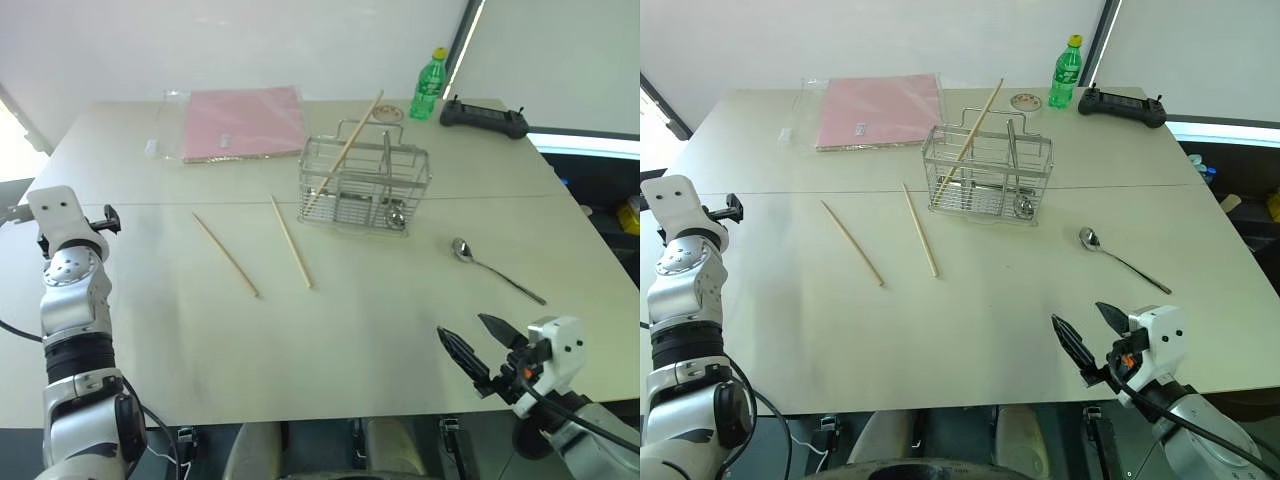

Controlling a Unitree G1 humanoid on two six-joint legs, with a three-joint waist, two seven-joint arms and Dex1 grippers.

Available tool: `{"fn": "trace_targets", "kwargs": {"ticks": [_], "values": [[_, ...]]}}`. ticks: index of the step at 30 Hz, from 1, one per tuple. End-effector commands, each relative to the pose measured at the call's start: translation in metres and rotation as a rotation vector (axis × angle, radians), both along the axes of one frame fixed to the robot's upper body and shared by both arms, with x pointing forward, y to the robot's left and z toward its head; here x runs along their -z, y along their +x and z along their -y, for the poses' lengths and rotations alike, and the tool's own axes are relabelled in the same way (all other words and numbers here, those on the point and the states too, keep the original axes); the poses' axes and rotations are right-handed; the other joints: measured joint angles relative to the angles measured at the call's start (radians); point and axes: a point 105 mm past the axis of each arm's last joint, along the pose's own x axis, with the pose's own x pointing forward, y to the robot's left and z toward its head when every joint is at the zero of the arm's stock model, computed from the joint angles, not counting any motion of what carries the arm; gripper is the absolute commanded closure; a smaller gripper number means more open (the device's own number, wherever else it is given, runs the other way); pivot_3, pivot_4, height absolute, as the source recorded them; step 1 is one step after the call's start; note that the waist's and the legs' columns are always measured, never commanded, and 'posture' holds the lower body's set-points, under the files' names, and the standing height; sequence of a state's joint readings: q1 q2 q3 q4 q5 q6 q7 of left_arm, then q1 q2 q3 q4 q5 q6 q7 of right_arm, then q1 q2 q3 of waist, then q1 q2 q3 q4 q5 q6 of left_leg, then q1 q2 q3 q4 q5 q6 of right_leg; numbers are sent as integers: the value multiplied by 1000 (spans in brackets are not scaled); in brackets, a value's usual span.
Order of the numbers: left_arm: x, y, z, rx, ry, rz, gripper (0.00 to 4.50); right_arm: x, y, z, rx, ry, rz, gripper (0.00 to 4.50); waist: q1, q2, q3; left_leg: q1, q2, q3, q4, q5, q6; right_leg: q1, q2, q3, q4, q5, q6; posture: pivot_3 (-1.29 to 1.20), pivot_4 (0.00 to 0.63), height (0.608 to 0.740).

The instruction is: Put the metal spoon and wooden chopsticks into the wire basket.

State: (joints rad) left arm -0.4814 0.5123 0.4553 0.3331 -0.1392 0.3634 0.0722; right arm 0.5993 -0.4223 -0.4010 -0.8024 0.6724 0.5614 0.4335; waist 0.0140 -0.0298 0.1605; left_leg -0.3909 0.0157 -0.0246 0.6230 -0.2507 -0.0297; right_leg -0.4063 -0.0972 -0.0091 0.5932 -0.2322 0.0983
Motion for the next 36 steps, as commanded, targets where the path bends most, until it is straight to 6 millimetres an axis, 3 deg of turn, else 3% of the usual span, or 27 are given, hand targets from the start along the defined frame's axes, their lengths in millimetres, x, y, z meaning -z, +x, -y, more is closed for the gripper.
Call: {"fn": "trace_targets", "kwargs": {"ticks": [1,29,36], "values": [[-21,1,-3,-5,15,64,21,-9,1,-4,-6,-7,42,0,0,0,0,0,0,0,0,0,0,0,0,0,0,0,0,0,150,721],[-29,7,3,13,25,66,21,-3,4,9,-5,-38,44,0,0,-1,-1,0,-1,0,1,0,0,1,1,0,1,0,0,0,150,721],[-26,8,8,43,3,64,21,-10,9,14,-14,-79,67,0,0,-1,-1,1,-1,0,2,0,0,1,1,0,2,0,0,0,150,721]]}}
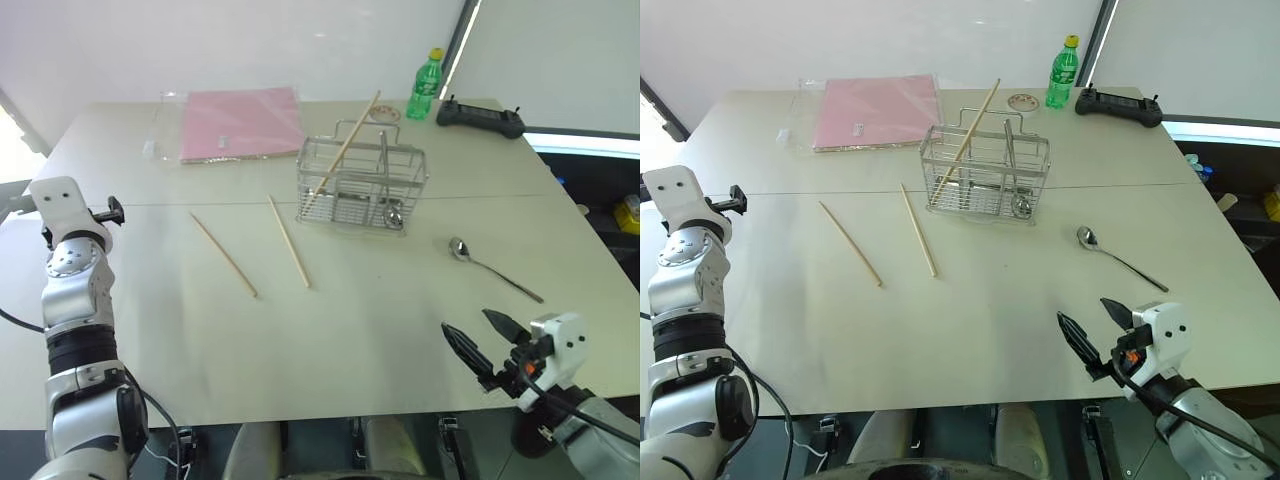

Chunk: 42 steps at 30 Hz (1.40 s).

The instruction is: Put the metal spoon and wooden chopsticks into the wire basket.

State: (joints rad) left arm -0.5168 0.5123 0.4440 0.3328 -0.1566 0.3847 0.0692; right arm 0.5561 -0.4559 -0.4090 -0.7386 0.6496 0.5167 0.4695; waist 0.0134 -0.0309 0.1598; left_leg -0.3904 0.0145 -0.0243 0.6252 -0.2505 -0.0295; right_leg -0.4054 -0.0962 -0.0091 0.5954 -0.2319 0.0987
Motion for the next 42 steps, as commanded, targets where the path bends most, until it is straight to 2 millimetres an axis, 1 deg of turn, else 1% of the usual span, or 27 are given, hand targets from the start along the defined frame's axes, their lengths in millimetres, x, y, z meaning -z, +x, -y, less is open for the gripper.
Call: {"fn": "trace_targets", "kwargs": {"ticks": [1,3,4,6,7,10,11,13,14,16,18,22,24,27,31,35,38,42], "values": [[-18,3,8,62,-5,52,21,-10,2,10,12,-69,42,0,1,0,0,0,0,0,0,0,0,0,0,0,0,0,0,0,150,721],[-18,12,27,194,-89,57,21,-17,8,22,44,-106,67,0,2,0,0,0,0,0,0,0,0,0,0,0,0,0,0,0,150,721],[-19,17,40,280,-136,53,21,-21,12,30,62,-126,80,0,2,0,0,0,0,0,1,0,0,1,0,0,0,0,0,0,150,721],[-22,21,66,453,-170,27,21,-31,21,44,76,-179,97,0,1,0,0,-1,-1,0,4,0,0,2,0,0,0,0,0,0,150,721],[-25,22,81,550,-197,8,21,-36,27,52,63,-213,100,0,1,0,0,-1,-1,1,5,0,0,2,0,0,-1,0,0,0,150,721],[-32,20,111,726,-232,-44,21,-46,40,62,7,-278,99,0,-1,0,0,-1,-1,2,6,0,0,3,-1,0,-1,0,0,0,150,721],[-36,17,129,829,-227,-80,21,-50,48,64,-25,-305,86,0,-3,0,1,0,-1,2,6,0,0,3,-1,0,-1,0,0,0,150,721],[-46,3,165,1058,-216,-132,21,-53,62,71,-72,-369,44,0,-8,0,1,0,-1,2,5,0,0,2,0,1,0,0,0,0,150,721],[-49,-7,178,1150,-210,-155,21,-52,66,74,-89,-396,23,0,-9,1,1,0,-1,2,6,0,0,2,0,1,0,0,-1,0,150,721],[-57,-28,199,1325,-190,-185,21,-51,74,76,-130,-424,-10,0,-6,1,1,0,-1,2,4,0,1,2,0,1,1,0,-1,0,150,721],[-62,-49,215,1472,-167,-220,21,-52,81,76,-164,-440,-34,0,-7,1,1,0,0,1,3,-1,3,1,2,1,0,0,0,0,150,721],[-67,-83,234,1695,-100,-283,21,-51,91,71,-244,-430,-74,0,-9,4,3,0,1,1,3,-2,5,0,4,1,0,-1,0,0,150,721],[-69,-92,241,1757,-64,-286,21,-49,95,69,-275,-413,-96,0,-8,5,3,0,1,1,3,-2,5,1,4,1,0,-1,0,0,150,721],[-75,-91,247,1759,-37,-253,21,-45,100,70,-302,-376,-140,0,-2,5,4,0,1,1,6,-2,5,2,4,2,0,0,0,0,150,721],[-87,-92,253,1766,-53,-181,21,-33,119,78,-268,-362,-189,0,-4,5,4,0,0,1,8,-1,4,3,4,3,-1,0,0,0,150,721],[-89,-97,254,1771,-48,-175,21,-27,130,81,-253,-340,-213,0,-7,5,4,0,0,2,8,-1,4,4,4,5,0,0,0,0,150,721],[-91,-104,255,1802,-51,-178,21,-14,135,83,-249,-338,-251,0,-8,5,4,0,1,0,5,-1,4,2,7,5,1,0,0,0,150,721],[-91,-109,255,1813,-30,-185,21,-2,139,79,-261,-322,-276,0,-9,6,4,0,2,-1,4,-1,4,2,9,5,1,0,0,0,150,721]]}}
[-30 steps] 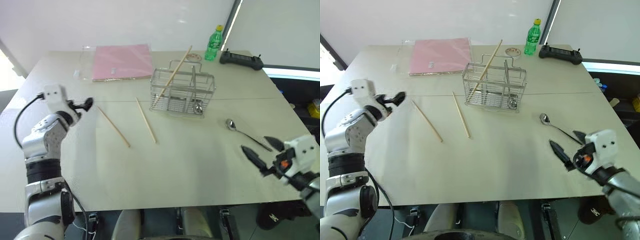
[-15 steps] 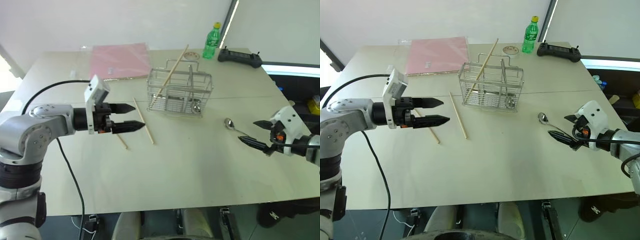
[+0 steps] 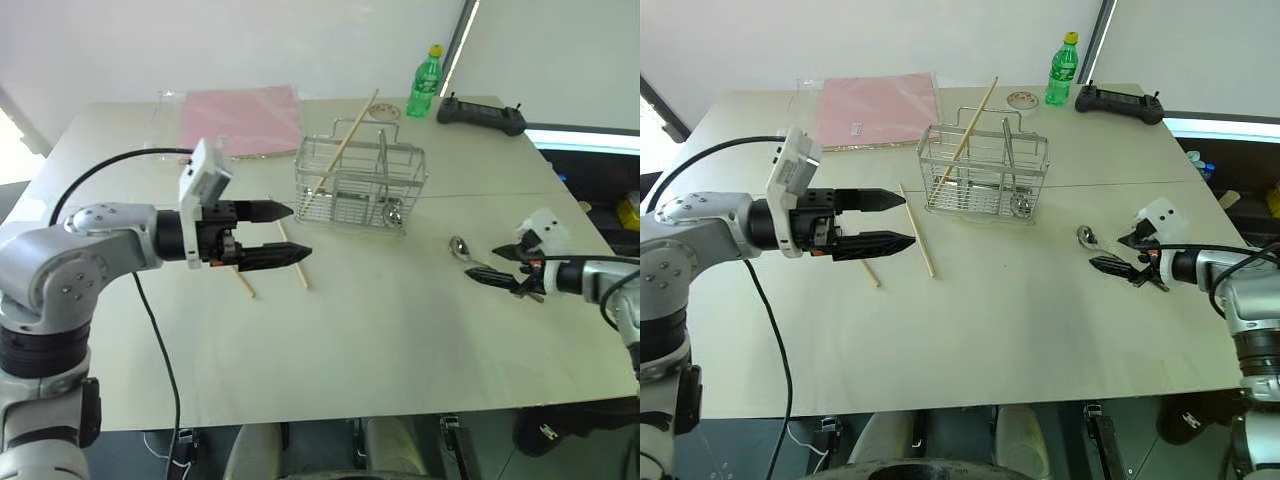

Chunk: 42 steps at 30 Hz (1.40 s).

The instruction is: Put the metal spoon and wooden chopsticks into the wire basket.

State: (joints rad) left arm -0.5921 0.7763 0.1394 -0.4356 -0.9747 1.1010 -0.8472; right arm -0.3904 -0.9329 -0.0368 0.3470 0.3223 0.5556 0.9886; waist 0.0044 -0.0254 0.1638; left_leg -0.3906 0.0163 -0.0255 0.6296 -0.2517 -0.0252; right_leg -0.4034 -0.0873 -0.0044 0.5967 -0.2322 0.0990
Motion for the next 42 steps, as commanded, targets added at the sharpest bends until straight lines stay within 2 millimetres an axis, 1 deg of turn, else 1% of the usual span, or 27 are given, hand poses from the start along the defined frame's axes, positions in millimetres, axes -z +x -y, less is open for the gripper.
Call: {"fn": "trace_targets", "kwargs": {"ticks": [1,6,9,10,11,13,14,15,16,17,22,24,26,28,30,33,37,38,39,40,42], "values": [[-10,-7,0,16,-3,53,21,-2,7,-3,-9,1,24,0,0,0,0,0,0,0,0,0,0,0,0,0,0,0,0,0,150,721],[-9,-10,0,26,11,55,21,17,5,-5,-3,-3,-7,0,-6,0,0,2,0,0,3,0,0,4,0,1,0,0,0,0,150,721],[-8,-11,-1,36,20,51,0,22,1,-9,-13,21,-16,825,-13,0,0,5,0,-1,3,0,0,7,0,1,0,0,0,0,150,721],[-7,-12,-2,36,21,50,0,22,0,-10,-17,25,-18,1419,-14,0,0,6,0,-1,3,0,0,8,1,1,0,0,0,0,150,721],[-7,-11,-2,33,23,52,0,23,-2,-11,-19,31,-20,1810,-15,0,0,6,0,-2,3,0,0,8,1,1,0,0,0,0,150,721],[-7,-10,-2,28,23,55,0,24,-3,-12,-19,34,-20,2972,-16,0,0,6,0,-2,2,0,0,8,2,1,0,0,0,0,150,721],[-7,-9,-2,28,23,56,0,25,-4,-12,-19,35,-19,3359,-16,0,0,6,0,-2,2,0,0,8,2,1,0,0,0,0,150,721],[-7,-9,-2,28,21,57,0,25,-4,-12,-18,36,-18,3964,-16,0,0,6,0,-3,1,0,0,8,2,1,0,0,0,0,150,721],[-9,-8,-1,30,16,60,0,24,-5,-12,-13,39,-17,4391,-16,0,0,6,0,-3,1,0,0,8,3,1,0,0,0,0,150,721],[-10,-7,-1,30,13,64,0,24,-6,-11,-9,41,-17,4459,-16,0,0,6,0,-3,1,0,0,8,3,1,0,0,0,0,150,721],[-11,-4,1,30,6,74,0,22,-7,-7,18,26,11,4459,-15,0,0,6,1,-4,2,0,0,8,4,1,1,0,0,0,150,721],[-12,-3,1,30,5,81,0,17,-9,-10,8,16,43,4459,-14,0,0,6,1,-4,2,0,0,8,4,1,1,0,0,0,150,721],[-12,0,0,25,5,89,0,5,-9,-18,-12,24,98,4459,-14,0,0,6,1,-4,2,0,0,8,4,1,0,0,0,0,150,721],[-14,3,-1,16,1,98,0,-13,-10,-31,-30,66,158,4459,-14,0,0,5,1,-4,1,0,0,7,4,1,0,0,0,0,150,721],[-15,6,-2,6,-6,106,0,-37,-16,-50,-70,139,223,4459,-16,2,1,5,1,-4,1,0,0,7,4,1,1,0,0,0,150,721],[-17,10,-4,-9,-10,117,0,-74,-32,-77,-151,268,293,4459,-16,5,3,4,1,-4,2,0,0,6,4,2,1,0,0,0,150,721],[-19,14,-6,-21,-12,131,0,-114,-59,-105,-290,436,322,4459,-12,4,3,4,1,-5,1,0,0,7,5,2,1,0,0,0,150,721],[-20,16,-7,-22,-16,135,0,-128,-66,-111,-341,475,351,4459,-11,4,3,4,1,-5,2,0,0,7,4,2,0,0,0,0,150,721],[-21,17,-7,-25,-19,139,0,-141,-69,-116,-366,509,389,4459,-12,4,3,4,1,-5,2,0,0,7,4,2,0,0,0,0,150,721],[-21,18,-7,-27,-20,142,0,-149,-70,-118,-377,530,414,4459,-12,4,3,3,1,-5,2,0,0,7,4,2,0,0,-1,0,150,721],[-22,21,-7,-32,-24,149,0,-170,-59,-121,-336,581,498,4459,-16,3,3,3,1,-5,3,0,0,7,4,2,-1,0,-1,0,150,721]]}}
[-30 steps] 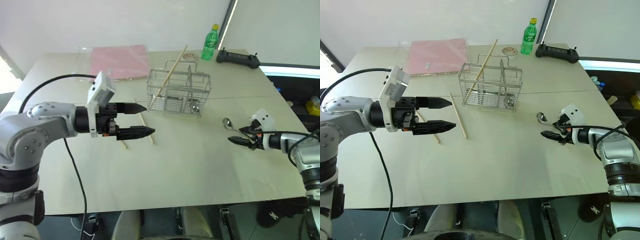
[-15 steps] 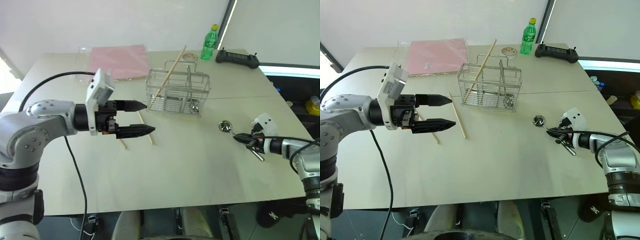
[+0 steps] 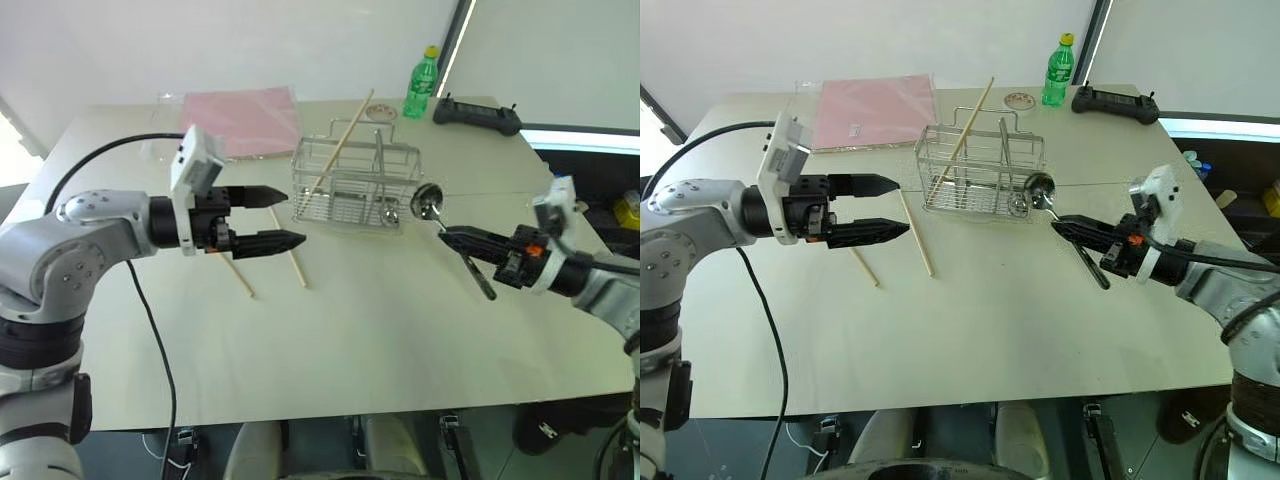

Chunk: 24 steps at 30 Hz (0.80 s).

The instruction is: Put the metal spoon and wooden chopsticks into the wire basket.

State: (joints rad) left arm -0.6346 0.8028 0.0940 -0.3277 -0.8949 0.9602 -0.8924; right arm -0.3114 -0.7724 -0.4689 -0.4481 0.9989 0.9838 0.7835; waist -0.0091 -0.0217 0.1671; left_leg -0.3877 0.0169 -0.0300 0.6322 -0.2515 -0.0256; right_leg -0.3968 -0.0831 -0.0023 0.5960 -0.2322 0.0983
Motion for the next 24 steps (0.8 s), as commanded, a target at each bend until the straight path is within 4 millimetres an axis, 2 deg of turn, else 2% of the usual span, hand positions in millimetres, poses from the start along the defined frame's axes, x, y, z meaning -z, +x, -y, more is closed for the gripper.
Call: {"fn": "trace_targets", "kwargs": {"ticks": [1,3,6,11,14,17,20,24], "values": [[-13,2,2,7,-14,71,0,-42,11,-4,64,118,137,4459,-3,0,0,0,0,0,0,0,0,0,0,0,0,0,0,0,150,721],[-15,5,3,2,-24,82,0,-54,34,-8,159,154,173,4459,-5,0,0,0,0,0,0,0,0,-1,0,0,0,0,-1,0,150,721],[-19,11,6,-9,-49,96,0,-53,75,-19,296,154,226,4459,-5,-1,-1,1,0,0,-1,0,0,-2,1,0,1,1,-1,0,150,721],[-20,13,5,-22,-59,108,0,-56,116,-23,436,219,267,4459,1,0,0,-5,0,0,-2,0,0,-7,1,1,2,2,1,0,150,721],[-22,14,4,-37,-69,113,0,-59,131,-25,473,253,278,4459,-3,0,0,-6,0,1,-3,0,0,-8,1,1,2,3,3,0,150,721],[-22,14,3,-52,-70,117,0,-70,143,-25,509,302,298,4459,-5,0,0,-5,0,1,-4,0,0,-8,1,1,2,3,4,0,150,721],[-23,13,1,-66,-72,120,0,-82,152,-26,519,337,308,4459,-6,1,0,-4,0,0,-4,0,0,-8,1,1,3,3,3,0,150,721],[-23,13,0,-81,-74,122,0,-84,159,-31,514,351,305,4459,-6,1,0,-4,0,0,-4,0,0,-8,1,1,4,3,3,0,150,721]]}}
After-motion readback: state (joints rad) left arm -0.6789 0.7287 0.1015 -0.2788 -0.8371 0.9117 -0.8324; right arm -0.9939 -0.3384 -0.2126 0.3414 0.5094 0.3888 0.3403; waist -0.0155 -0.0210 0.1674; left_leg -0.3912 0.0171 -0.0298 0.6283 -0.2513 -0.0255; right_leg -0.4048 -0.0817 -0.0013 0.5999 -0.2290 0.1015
